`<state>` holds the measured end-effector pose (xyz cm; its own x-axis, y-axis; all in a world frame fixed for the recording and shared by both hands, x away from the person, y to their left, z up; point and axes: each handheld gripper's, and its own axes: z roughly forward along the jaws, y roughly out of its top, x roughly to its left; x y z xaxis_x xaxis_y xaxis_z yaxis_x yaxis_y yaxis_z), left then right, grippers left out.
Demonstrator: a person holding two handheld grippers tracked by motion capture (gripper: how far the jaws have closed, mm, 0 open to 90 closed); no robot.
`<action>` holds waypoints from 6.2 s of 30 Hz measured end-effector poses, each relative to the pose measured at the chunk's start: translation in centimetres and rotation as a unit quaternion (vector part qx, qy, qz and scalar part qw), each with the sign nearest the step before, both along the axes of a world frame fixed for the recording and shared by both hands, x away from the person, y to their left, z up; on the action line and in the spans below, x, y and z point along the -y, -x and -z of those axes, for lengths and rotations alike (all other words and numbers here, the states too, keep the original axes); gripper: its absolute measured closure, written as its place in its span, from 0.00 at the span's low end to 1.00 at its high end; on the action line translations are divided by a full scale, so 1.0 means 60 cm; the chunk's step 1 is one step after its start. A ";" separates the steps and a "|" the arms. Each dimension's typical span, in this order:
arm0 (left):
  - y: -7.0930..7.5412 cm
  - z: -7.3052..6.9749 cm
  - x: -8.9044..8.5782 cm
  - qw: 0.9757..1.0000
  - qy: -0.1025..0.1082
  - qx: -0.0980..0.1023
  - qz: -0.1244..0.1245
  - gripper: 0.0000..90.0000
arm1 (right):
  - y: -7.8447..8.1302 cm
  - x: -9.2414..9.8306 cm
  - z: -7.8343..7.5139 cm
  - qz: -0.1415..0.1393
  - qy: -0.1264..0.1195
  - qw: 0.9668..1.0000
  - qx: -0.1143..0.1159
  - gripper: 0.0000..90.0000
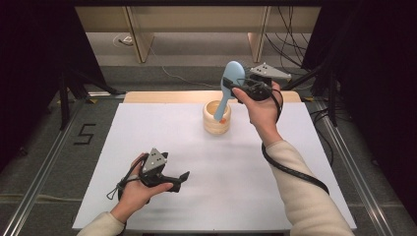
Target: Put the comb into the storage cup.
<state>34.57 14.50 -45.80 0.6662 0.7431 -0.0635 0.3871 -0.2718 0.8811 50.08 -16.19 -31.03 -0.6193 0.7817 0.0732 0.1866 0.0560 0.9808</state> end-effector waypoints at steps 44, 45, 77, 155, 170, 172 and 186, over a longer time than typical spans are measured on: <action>0.000 0.001 0.002 1.000 0.001 -0.003 0.002 0.00 | -0.032 -0.012 0.001 0.023 0.007 1.000 0.003 0.56; 0.000 0.001 0.002 1.000 0.001 -0.003 0.002 0.00 | -0.033 -0.012 0.001 0.024 0.008 1.000 0.003 0.56; 0.000 0.001 0.002 1.000 -0.001 -0.005 0.003 0.00 | -0.056 -0.023 0.018 0.039 0.011 0.999 -0.007 0.56; -0.001 0.001 0.003 1.000 0.001 -0.005 0.004 0.00 | -0.089 -0.039 0.061 0.058 0.020 0.998 -0.031 0.56; -0.001 0.001 0.003 1.000 0.002 -0.004 0.002 0.00 | -0.094 -0.043 0.073 0.060 0.019 0.997 -0.036 0.56; -0.001 0.001 0.003 1.000 0.002 -0.004 0.002 0.00 | -0.095 -0.043 0.074 0.060 0.019 0.997 -0.036 0.56; -0.001 0.001 0.002 1.000 0.002 -0.005 0.002 0.00 | -0.098 -0.045 0.081 0.061 0.019 0.997 -0.040 0.56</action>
<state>34.62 14.35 -45.86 0.6688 0.7399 -0.0728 0.3940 -0.2697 0.8787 55.94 -13.47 -35.88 -0.5130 0.8539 0.0882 0.2720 0.0642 0.9601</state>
